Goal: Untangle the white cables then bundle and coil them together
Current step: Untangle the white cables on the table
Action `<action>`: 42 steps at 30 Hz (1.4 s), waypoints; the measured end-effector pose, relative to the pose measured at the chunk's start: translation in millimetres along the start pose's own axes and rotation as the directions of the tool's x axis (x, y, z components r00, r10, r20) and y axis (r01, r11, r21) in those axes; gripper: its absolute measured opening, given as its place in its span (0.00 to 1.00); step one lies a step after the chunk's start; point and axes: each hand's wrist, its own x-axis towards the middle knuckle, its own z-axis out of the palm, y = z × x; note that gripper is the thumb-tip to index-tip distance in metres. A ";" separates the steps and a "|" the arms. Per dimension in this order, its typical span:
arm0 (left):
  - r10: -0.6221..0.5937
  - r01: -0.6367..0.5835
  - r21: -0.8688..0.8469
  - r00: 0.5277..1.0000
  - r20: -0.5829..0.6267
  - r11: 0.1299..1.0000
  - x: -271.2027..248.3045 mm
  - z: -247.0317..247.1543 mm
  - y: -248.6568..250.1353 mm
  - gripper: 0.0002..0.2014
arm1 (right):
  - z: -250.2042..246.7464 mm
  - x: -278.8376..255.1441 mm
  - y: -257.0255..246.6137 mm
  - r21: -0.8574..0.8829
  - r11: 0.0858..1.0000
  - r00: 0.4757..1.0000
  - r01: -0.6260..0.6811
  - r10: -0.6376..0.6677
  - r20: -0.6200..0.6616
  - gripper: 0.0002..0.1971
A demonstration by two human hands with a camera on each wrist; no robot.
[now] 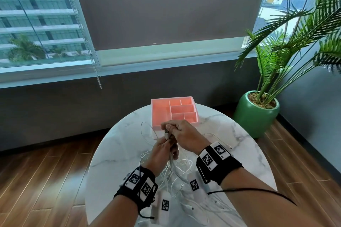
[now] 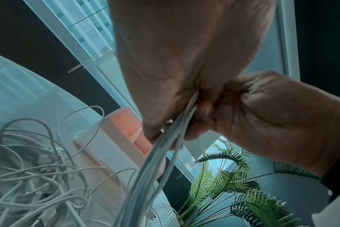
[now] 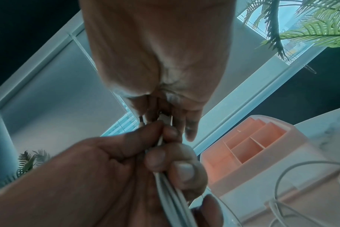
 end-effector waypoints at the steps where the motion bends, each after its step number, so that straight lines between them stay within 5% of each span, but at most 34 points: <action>1: -0.028 0.028 -0.025 0.999 0.018 0.999 -1.2 -0.7 -1.0 0.15 | 0.1 0.9 2.7 -0.006 1.000 1.000 0.003 -0.003 0.004 0.16; 4: -0.059 0.060 -0.084 0.998 0.021 0.995 -2.2 -3.4 -2.2 0.17 | -0.9 1.2 9.5 0.092 0.996 0.999 -0.023 0.019 0.049 0.21; 8: 0.035 -0.057 -0.221 0.994 -0.103 0.974 -0.6 -6.5 6.2 0.18 | 4.7 -14.3 14.0 0.218 0.971 0.991 -0.100 0.079 0.104 0.36; 11: 0.047 -0.113 -0.348 0.980 -0.193 0.931 4.8 -11.9 11.2 0.17 | 20.0 -37.4 29.9 0.146 0.978 0.962 -0.151 0.111 0.249 0.30; 15: 0.065 -0.198 -0.439 0.952 -0.299 0.877 14.7 -26.2 12.8 0.16 | 23.9 -60.7 62.4 -0.092 0.986 0.954 -0.142 0.161 0.253 0.06; 18: 0.091 -0.238 -0.446 0.941 -0.327 0.863 14.6 -35.2 20.5 0.17 | 10.6 -71.4 81.7 -0.218 0.966 0.945 -0.141 0.197 0.261 0.16; 21: 0.118 -0.276 -0.446 0.930 -0.349 0.851 14.8 -44.5 33.1 0.17 | -6.7 -79.9 110.1 -0.118 0.959 0.940 -0.259 0.278 0.197 0.26; 25: 0.157 -0.335 -0.478 0.914 -0.374 0.812 15.1 -63.5 57.7 0.18 | -29.2 -100.0 148.3 -0.262 0.914 0.921 -0.310 0.357 0.155 0.07; 28: 0.172 -0.346 -0.479 0.913 -0.369 0.807 12.9 -70.3 66.7 0.18 | -40.5 -110.2 167.7 -0.292 0.889 0.923 -0.352 0.382 0.052 0.07; 36: 0.150 -0.245 -0.348 0.949 -0.278 0.905 5.7 -36.8 39.7 0.18 | -61.6 -63.8 90.7 0.091 0.971 0.939 -0.221 0.237 -0.250 0.09; 39: 0.124 -0.208 -0.346 0.961 -0.248 0.915 6.0 -26.8 36.6 0.18 | -65.8 -46.9 70.1 -0.213 0.946 0.954 -0.242 0.192 -0.231 0.10; 42: 0.115 -0.196 -0.374 0.967 -0.228 0.907 5.5 -20.4 40.0 0.17 | -55.4 -43.6 59.4 -0.601 0.751 0.957 -0.273 0.274 -0.093 0.11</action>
